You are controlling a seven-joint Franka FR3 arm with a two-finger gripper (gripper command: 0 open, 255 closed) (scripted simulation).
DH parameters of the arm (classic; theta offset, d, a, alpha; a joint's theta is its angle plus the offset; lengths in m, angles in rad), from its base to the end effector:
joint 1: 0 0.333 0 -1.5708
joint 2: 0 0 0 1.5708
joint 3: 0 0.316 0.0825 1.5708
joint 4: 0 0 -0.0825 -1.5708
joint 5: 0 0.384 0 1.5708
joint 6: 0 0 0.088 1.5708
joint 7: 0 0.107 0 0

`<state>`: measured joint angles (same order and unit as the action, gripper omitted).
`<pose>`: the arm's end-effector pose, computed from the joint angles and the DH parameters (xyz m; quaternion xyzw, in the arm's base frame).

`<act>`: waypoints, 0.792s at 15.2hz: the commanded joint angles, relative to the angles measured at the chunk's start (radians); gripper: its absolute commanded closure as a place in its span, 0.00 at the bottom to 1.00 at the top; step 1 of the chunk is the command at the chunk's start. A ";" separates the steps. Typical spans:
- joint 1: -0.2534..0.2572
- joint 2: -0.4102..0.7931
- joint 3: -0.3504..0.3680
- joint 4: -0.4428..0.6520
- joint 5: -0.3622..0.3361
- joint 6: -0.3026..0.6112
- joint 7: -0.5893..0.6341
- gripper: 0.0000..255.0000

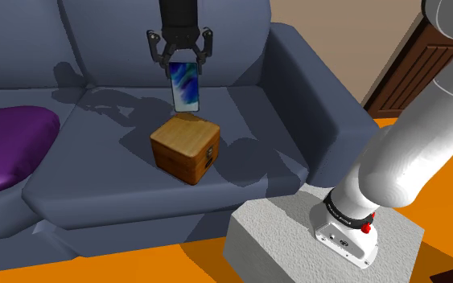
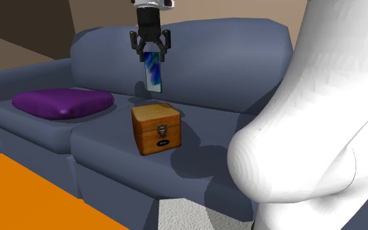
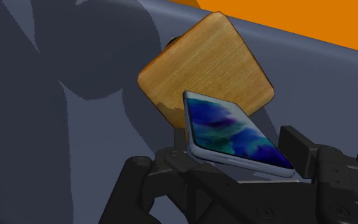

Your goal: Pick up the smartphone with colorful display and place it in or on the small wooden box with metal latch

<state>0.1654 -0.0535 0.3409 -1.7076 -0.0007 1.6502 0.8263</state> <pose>0.4731 0.2673 0.5942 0.9871 -0.1595 0.0030 0.0095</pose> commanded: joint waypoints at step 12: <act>0.000 -0.010 -0.001 -0.178 0.004 0.169 -0.002 1.00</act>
<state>0.1656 -0.0657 0.3406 -1.8781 0.0036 1.8091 0.8251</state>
